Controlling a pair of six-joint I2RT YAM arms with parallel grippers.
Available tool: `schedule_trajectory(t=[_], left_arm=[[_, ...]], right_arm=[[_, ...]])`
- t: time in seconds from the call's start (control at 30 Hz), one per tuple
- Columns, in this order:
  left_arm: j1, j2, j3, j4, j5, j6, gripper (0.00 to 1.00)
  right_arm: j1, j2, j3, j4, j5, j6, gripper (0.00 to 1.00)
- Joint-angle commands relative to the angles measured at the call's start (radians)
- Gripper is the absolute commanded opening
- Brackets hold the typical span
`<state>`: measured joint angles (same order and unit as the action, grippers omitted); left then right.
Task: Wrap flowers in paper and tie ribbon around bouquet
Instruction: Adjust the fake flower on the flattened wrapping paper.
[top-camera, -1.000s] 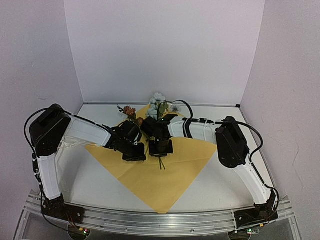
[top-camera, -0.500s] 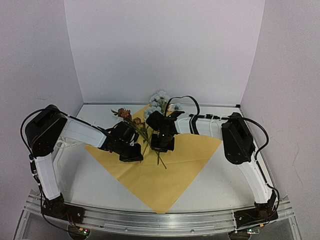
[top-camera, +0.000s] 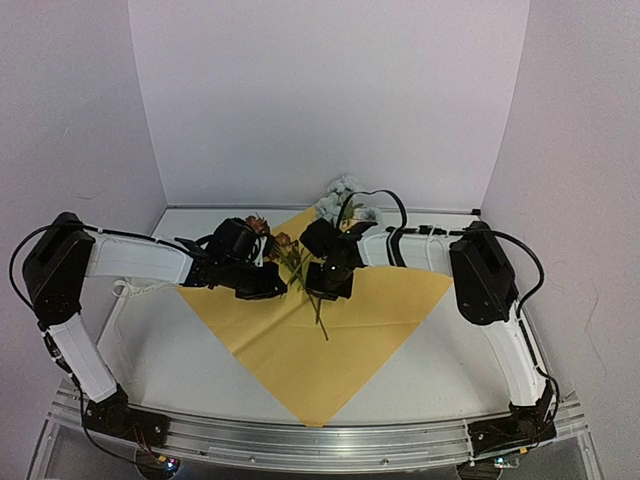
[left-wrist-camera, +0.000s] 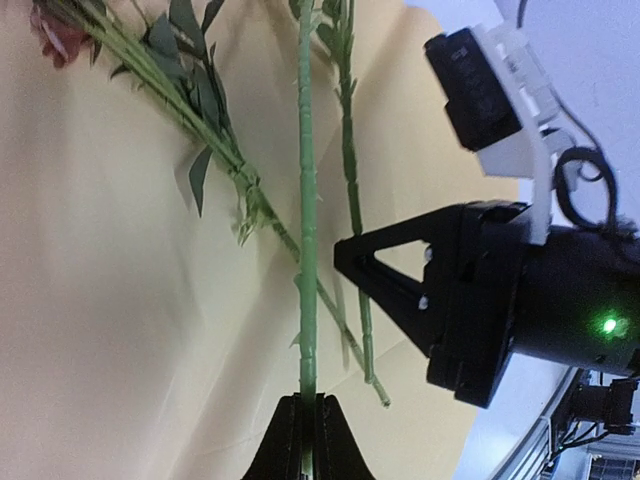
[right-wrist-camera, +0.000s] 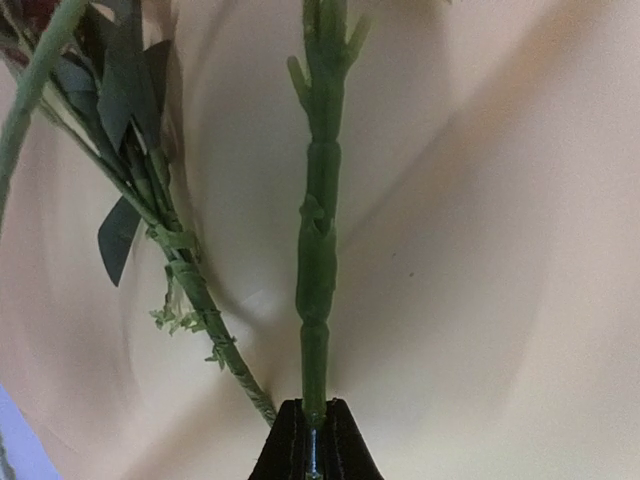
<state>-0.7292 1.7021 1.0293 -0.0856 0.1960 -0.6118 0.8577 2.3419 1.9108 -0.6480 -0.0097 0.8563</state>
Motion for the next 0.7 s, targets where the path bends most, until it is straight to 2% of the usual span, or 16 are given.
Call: schedule_trajectory(t=[0.0, 0.13, 0.3, 0.53, 0.67], left_arm=[[0.011, -0.06, 0.06, 0.042, -0.086, 0.007, 0.0], [0.011, -0.137, -0.017, 0.115, -0.149, -0.048, 0.0], [0.011, -0.262, -0.141, 0.217, -0.23, -0.063, 0.0], [0.011, -0.322, -0.207, 0.182, -0.261, -0.097, 0.0], [0.011, -0.356, -0.299, 0.189, -0.28, -0.151, 0.0]], right_arm=[[0.0, -0.109, -0.021, 0.04, -0.035, -0.094, 0.0], [0.01, -0.13, -0.029, 0.038, -0.023, -0.201, 0.0], [0.022, -0.104, -0.031, 0.019, -0.025, -0.258, 0.0], [0.052, -0.01, 0.057, -0.046, 0.002, -0.293, 0.0], [0.064, 0.027, 0.091, -0.079, 0.042, -0.309, 0.04]])
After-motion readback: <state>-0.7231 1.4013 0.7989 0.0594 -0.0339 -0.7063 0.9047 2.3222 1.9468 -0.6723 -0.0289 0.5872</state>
